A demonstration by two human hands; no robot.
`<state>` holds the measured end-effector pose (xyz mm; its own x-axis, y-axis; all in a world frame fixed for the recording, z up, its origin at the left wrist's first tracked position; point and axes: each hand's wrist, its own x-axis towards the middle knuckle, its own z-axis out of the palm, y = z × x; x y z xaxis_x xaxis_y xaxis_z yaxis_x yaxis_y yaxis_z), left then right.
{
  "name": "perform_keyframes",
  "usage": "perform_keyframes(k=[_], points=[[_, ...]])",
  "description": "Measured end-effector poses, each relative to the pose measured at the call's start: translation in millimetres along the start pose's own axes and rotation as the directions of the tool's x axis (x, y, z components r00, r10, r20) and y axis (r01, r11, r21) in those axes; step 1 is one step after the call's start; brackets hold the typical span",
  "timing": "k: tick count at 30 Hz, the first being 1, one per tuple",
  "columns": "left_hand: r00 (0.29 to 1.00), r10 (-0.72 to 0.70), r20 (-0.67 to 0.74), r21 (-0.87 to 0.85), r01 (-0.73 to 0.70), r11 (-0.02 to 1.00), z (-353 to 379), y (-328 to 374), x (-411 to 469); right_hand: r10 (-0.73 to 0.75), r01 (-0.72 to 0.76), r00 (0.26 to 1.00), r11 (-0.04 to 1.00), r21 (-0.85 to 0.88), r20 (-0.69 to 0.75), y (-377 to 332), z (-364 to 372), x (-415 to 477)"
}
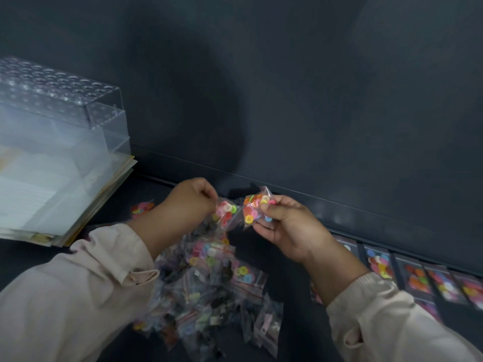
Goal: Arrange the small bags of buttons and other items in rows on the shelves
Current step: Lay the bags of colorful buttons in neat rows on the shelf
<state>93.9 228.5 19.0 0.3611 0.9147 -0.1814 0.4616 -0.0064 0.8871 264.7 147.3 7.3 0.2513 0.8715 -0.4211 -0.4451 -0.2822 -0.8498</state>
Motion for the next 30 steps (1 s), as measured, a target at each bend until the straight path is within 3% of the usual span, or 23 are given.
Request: perform_keyframes(k=[10, 15, 22, 27, 30], points=[[0.979, -0.181, -0.091, -0.256, 0.153, 0.954, 15.2, 12.8, -7.3, -0.013, 0.015, 0.999, 0.999, 0.041, -0.044, -4.4, -29.8, -26.7], [0.974, -0.136, -0.181, -0.256, 0.087, 0.963, 25.0, 27.8, -18.9, -0.043, 0.044, 0.998, 0.999, 0.006, -0.043, -7.8, -43.5, -42.6], [0.984, -0.140, 0.110, -0.347, 0.170, 0.922, 88.0, 60.9, -58.9, -0.116, 0.113, 0.992, 0.992, -0.053, -0.059, -13.4, -86.1, -77.0], [0.936, -0.243, 0.256, -0.393, 0.330, 0.858, 145.1, 76.4, -85.8, -0.114, 0.105, 0.985, 0.992, -0.077, -0.132, -13.5, -141.3, -115.0], [0.911, -0.240, 0.335, -0.347, 0.356, 0.867, 178.8, 84.1, -104.0, -0.116, 0.101, 0.977, 0.991, -0.093, -0.181, -12.2, -183.2, -142.4]])
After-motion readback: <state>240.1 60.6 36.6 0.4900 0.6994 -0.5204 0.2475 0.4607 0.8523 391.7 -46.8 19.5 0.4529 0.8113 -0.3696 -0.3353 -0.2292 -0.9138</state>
